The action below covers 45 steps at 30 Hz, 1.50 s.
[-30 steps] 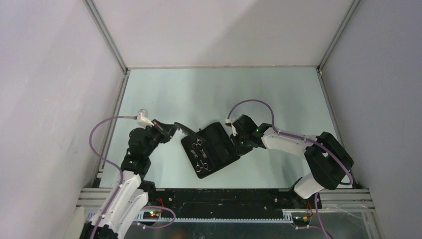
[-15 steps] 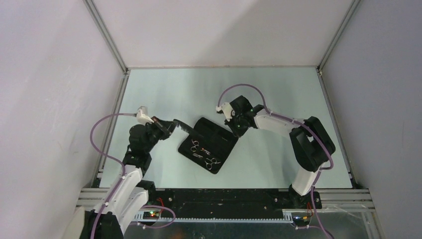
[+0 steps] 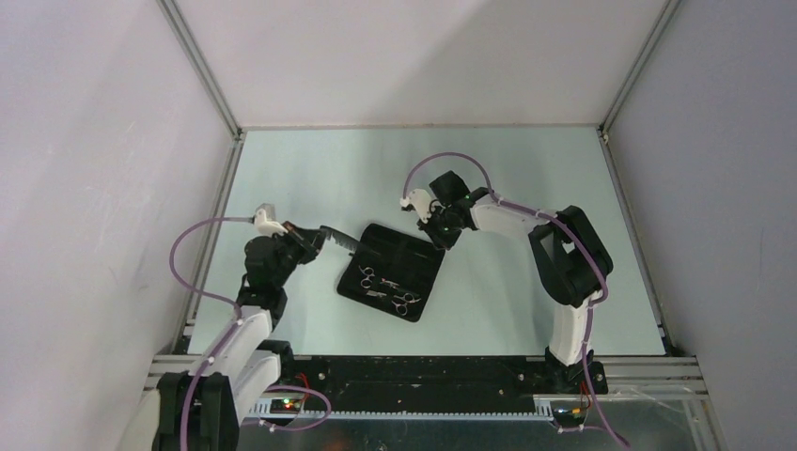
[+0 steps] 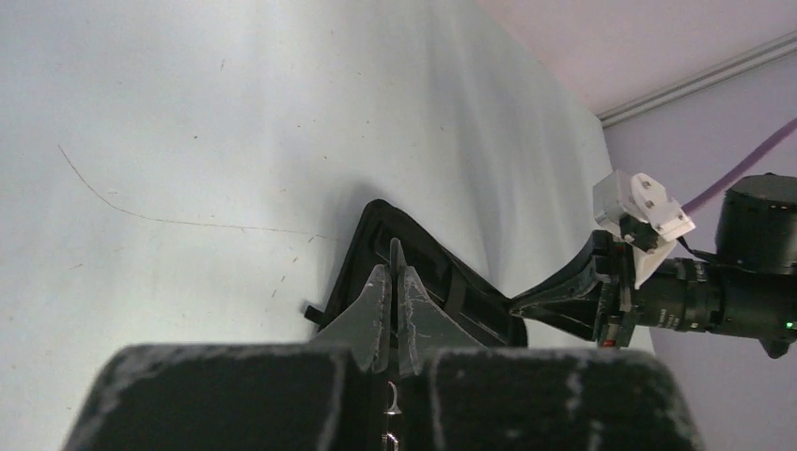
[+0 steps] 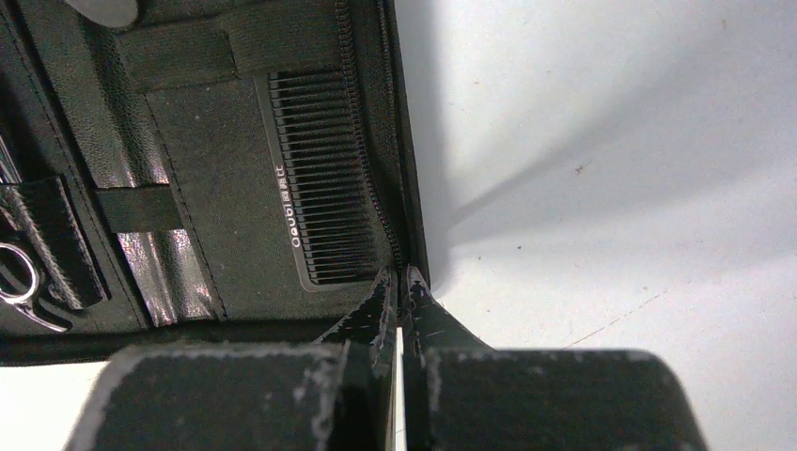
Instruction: Sort the hair-cutting tools
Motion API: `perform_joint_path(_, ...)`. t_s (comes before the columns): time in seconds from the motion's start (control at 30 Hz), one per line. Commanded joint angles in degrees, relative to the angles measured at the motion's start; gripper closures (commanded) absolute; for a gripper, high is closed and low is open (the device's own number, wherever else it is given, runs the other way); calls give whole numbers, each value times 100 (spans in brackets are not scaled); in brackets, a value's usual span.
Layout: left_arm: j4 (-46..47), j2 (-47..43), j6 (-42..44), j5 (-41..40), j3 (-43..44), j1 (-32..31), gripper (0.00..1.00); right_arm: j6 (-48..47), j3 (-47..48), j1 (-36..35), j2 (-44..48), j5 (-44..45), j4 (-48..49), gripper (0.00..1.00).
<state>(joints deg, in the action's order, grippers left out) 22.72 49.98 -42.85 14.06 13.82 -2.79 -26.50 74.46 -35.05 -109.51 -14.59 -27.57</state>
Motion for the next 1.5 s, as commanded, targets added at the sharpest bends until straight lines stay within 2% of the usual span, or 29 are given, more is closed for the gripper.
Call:
perform_joint_path(0.0,379,252,563,118,157,111,100,-128,227,-94,-52,-217,112,100)
perform_joint_path(0.33,140,1008,902,730,448,106,100,-163,223,-159,-71,-55,109,100)
perform_joint_path(0.77,346,1719,918,660,429,-409,100,-119,177,-175,-48,-35,183,100)
perform_joint_path(1.03,-379,2451,1321,765,1177,-842,100,-119,167,-247,19,18,210,100)
perform_joint_path(1.1,-548,2663,1390,788,1345,-947,99,-112,166,-252,37,22,217,100)
perform_joint_path(1.33,-909,3176,1286,728,1755,-1255,86,-76,115,-273,95,116,260,100)
perform_joint_path(1.47,-581,3212,550,438,1582,-1405,82,-58,99,-262,110,163,261,100)
